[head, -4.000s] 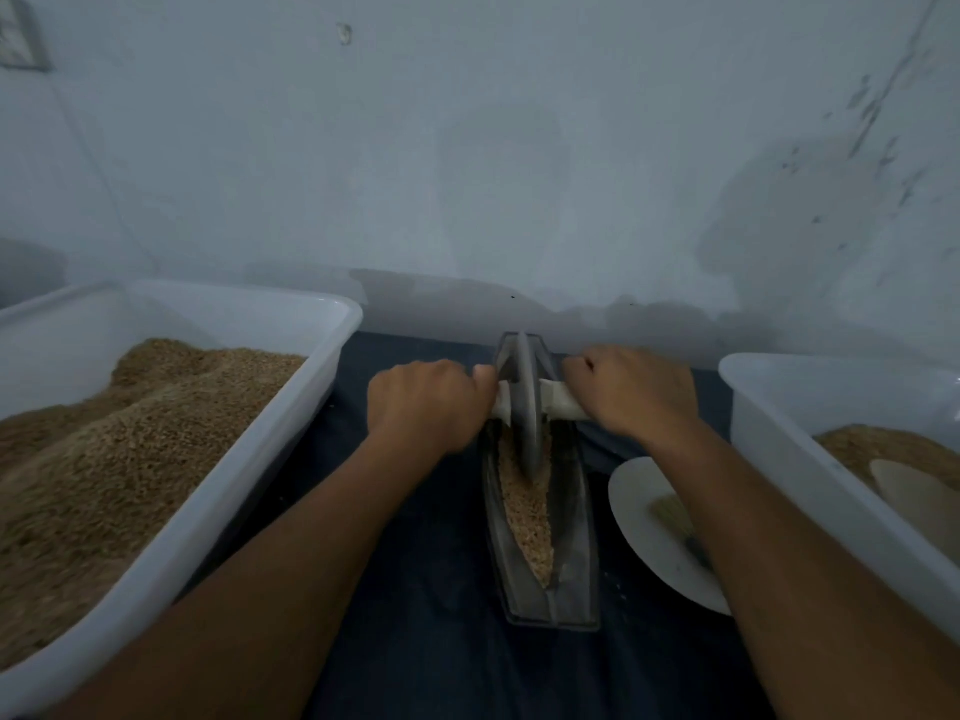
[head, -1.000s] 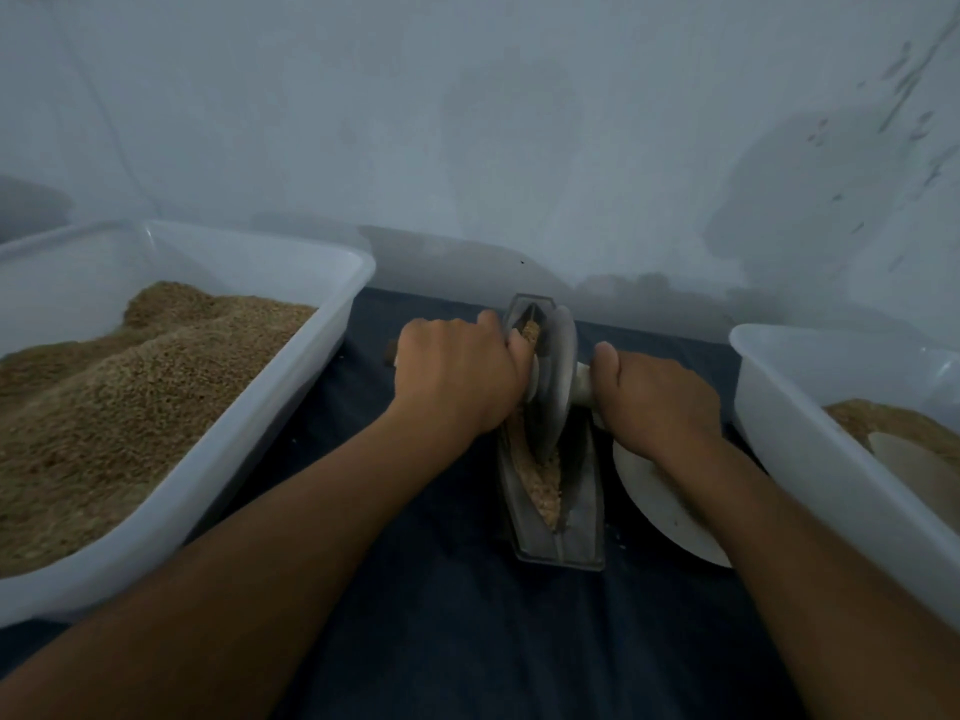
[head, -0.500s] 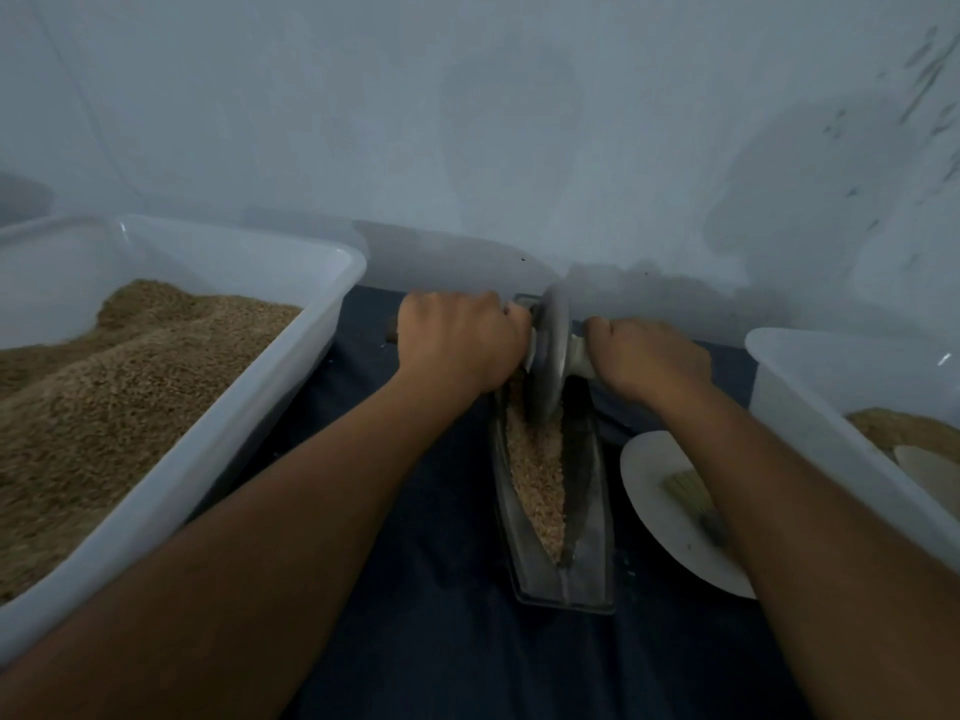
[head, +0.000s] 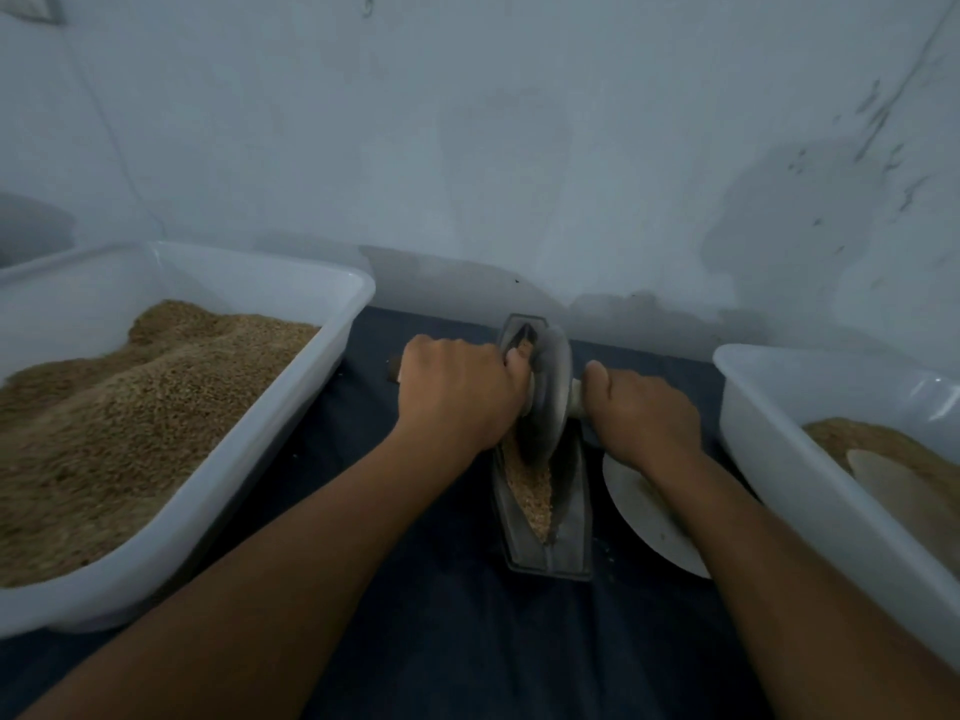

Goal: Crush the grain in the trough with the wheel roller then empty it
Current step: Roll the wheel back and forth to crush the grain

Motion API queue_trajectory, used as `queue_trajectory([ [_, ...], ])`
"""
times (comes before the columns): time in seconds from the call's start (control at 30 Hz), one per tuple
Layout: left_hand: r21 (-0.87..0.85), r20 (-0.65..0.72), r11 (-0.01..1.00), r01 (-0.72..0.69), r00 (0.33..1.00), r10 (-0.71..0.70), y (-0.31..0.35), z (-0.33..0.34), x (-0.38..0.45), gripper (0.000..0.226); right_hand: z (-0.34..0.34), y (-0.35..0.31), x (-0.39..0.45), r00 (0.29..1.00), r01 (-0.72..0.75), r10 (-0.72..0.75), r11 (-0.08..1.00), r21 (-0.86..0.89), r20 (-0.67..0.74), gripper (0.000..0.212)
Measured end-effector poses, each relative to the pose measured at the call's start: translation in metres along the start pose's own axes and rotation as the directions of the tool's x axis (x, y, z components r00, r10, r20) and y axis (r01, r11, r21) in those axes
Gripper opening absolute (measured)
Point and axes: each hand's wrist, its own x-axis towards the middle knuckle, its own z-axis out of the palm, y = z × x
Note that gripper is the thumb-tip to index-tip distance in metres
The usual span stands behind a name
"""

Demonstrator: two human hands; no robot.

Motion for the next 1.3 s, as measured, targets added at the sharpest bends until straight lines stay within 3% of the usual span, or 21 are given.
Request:
queue_trajectory([
  [0.13, 0.019, -0.062, 0.999, -0.028, 0.998, 0.029, -0.003, -0.001, -0.013, 0.034, -0.003, -0.007, -0.016, 0.997, -0.043, 0.042, 0.999, -0.014, -0.066, 0.028],
  [0.23, -0.044, -0.107, 0.998, 0.051, 0.993, -0.056, -0.005, -0.006, -0.021, 0.063, -0.006, -0.010, -0.022, 0.989, -0.058, 0.058, 0.998, -0.001, -0.136, 0.043],
  [0.3, -0.114, -0.141, 0.991, 0.075, 0.986, -0.091, -0.008, -0.001, -0.027, 0.070, -0.010, -0.016, -0.024, 0.982, -0.053, 0.048, 0.998, -0.025, -0.184, 0.045],
  [0.47, -0.199, -0.045, 0.973, 0.116, 0.991, -0.127, -0.013, 0.007, -0.030, 0.036, -0.012, -0.021, -0.017, 0.979, -0.021, 0.011, 0.999, -0.046, -0.201, 0.047],
  [0.6, -0.110, -0.040, 0.991, 0.071, 0.996, -0.076, -0.008, 0.004, -0.022, 0.029, -0.008, -0.015, -0.011, 0.991, -0.020, 0.014, 0.999, -0.045, -0.134, 0.044],
  [0.7, -0.061, -0.014, 0.991, 0.117, 0.993, -0.119, -0.008, 0.010, -0.011, 0.056, -0.005, -0.011, -0.001, 0.996, -0.037, 0.036, 0.999, -0.016, -0.078, 0.045],
  [0.87, 0.036, -0.018, 0.999, 0.014, 1.000, -0.014, -0.002, 0.008, 0.008, 0.030, 0.001, 0.001, 0.011, 0.992, -0.104, 0.098, 0.991, 0.085, 0.074, 0.042],
  [1.03, -0.005, -0.020, 0.998, 0.056, 0.998, -0.056, -0.004, 0.018, 0.022, 0.040, 0.007, 0.005, 0.030, 0.981, -0.131, 0.111, 0.985, 0.114, 0.162, 0.034],
  [1.2, -0.047, -0.060, 0.979, 0.201, 0.977, -0.203, -0.004, 0.023, 0.032, 0.052, 0.011, 0.006, 0.045, 0.962, -0.231, 0.199, 0.958, 0.168, 0.187, 0.058],
  [1.3, -0.095, -0.014, 0.963, 0.253, 0.967, -0.255, -0.006, 0.026, 0.036, 0.049, 0.008, 0.004, 0.052, 0.969, -0.202, 0.168, 0.960, 0.191, 0.179, 0.054],
])
